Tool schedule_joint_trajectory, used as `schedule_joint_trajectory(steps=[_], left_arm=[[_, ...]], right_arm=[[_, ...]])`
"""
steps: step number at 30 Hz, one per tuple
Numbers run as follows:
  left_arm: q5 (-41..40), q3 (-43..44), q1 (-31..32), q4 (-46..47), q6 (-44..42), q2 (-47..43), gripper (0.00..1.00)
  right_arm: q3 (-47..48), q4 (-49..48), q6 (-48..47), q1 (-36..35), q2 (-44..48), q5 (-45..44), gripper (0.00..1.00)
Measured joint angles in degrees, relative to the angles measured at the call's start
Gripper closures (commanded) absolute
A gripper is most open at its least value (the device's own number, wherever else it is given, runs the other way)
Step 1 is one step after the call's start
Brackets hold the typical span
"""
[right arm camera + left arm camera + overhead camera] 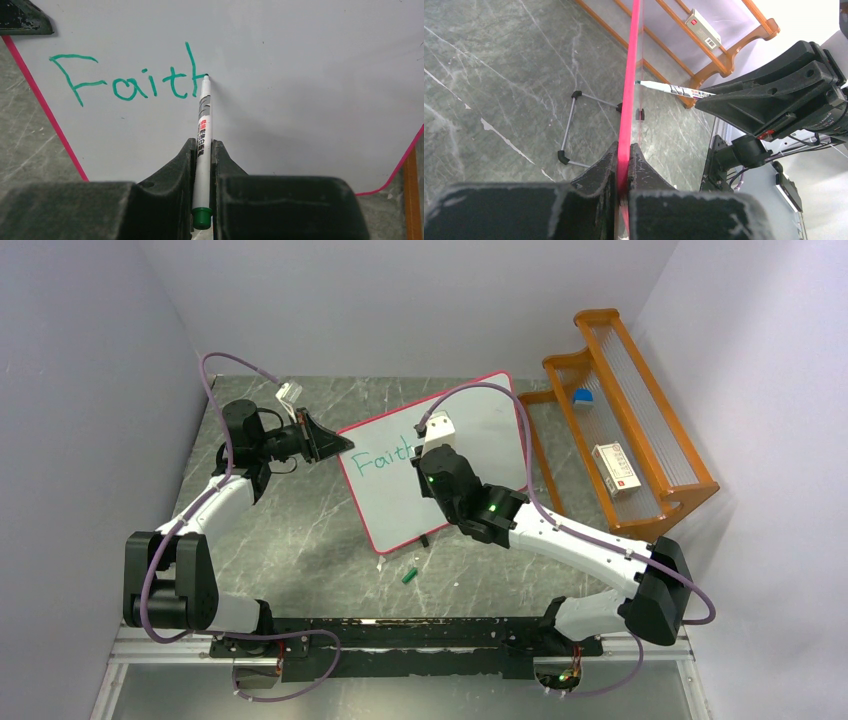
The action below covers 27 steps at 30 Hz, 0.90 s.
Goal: Write a sentence on the whiteboard
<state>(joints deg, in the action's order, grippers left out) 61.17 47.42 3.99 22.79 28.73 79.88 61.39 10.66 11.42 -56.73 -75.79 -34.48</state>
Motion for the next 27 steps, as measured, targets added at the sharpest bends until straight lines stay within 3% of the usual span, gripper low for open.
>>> schedule_joint_trajectory(steps=[27], left_arm=[[0.0, 0.0, 0.0, 0.0, 0.0, 0.0, 0.95]], right_arm=[[-0.8, 3.9, 2.6, 0.0, 0.9, 0.6, 1.00]])
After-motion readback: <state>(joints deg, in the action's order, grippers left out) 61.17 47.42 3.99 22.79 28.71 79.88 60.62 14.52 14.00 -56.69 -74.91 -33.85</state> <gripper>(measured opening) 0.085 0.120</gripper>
